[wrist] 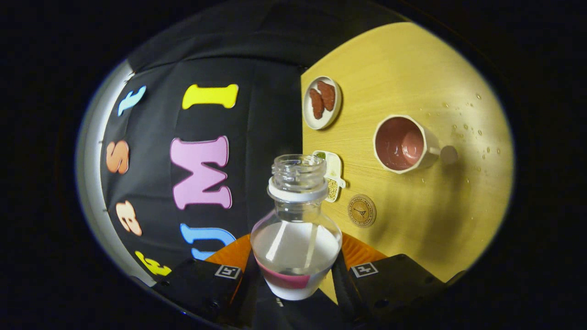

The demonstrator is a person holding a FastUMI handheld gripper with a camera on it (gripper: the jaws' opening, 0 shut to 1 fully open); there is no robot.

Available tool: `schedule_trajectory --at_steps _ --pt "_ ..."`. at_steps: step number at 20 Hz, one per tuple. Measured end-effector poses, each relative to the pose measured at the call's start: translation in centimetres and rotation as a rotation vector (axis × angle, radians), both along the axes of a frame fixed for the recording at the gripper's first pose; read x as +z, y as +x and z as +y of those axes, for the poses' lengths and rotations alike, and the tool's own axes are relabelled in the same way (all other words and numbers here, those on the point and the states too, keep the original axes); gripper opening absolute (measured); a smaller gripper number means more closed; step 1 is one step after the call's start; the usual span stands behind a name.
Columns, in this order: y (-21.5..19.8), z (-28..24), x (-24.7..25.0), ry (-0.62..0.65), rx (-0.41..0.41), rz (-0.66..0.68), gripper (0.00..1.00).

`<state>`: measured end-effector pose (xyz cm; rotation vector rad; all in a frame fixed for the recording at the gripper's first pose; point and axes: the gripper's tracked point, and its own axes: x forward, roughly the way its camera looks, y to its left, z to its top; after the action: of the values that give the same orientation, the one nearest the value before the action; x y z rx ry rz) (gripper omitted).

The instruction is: Take the bottle from table, then pour the juice into the cup, finally place the bottle on the coaster

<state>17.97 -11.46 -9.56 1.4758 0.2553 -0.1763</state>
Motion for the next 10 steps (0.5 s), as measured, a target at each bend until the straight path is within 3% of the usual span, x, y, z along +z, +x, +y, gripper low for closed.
schedule_trajectory --at_steps 3,10 --pt "-1.2 1.1 1.6 -0.182 0.062 -0.083 0.72" --pt "-2.8 4.4 1.9 -0.686 0.213 -0.128 0.72"
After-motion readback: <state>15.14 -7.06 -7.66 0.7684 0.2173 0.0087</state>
